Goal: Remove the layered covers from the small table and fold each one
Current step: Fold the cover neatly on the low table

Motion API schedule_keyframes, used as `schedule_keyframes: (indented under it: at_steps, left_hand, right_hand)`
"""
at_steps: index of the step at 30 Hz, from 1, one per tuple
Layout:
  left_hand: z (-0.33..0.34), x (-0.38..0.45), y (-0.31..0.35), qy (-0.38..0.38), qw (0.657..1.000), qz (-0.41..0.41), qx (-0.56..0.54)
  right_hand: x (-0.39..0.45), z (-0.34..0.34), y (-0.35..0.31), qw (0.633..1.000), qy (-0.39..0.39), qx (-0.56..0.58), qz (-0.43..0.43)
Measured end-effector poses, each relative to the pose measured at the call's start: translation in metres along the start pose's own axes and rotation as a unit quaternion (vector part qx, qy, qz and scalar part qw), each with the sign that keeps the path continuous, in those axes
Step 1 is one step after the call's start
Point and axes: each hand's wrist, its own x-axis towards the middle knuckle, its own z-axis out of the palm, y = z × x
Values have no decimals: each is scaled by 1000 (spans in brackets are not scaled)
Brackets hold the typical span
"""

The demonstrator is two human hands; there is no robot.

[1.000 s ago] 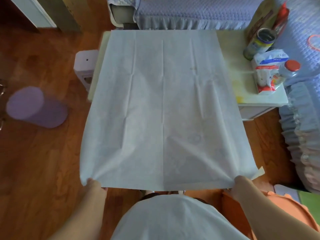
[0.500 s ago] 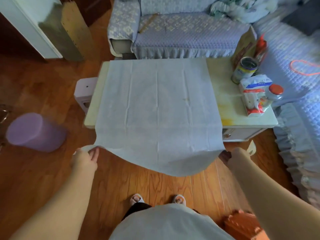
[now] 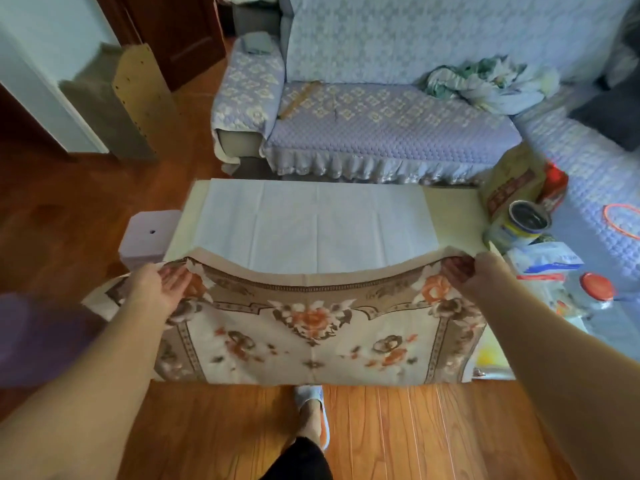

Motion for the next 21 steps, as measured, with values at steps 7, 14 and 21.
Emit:
schedule_keyframes:
  at_steps: [7,14,21]
  left_hand:
    - [150,184,-21,31,996,-38,71]
    - [296,270,-7,-55,992,20,116]
    - [224,293,-145,-188,680,116,699]
  right_hand:
    - [174,145,-15,988,81,-126,28]
    - [258,260,-60,970,66,-219,-86]
    - [249,240,73,731,-123,-666,-84]
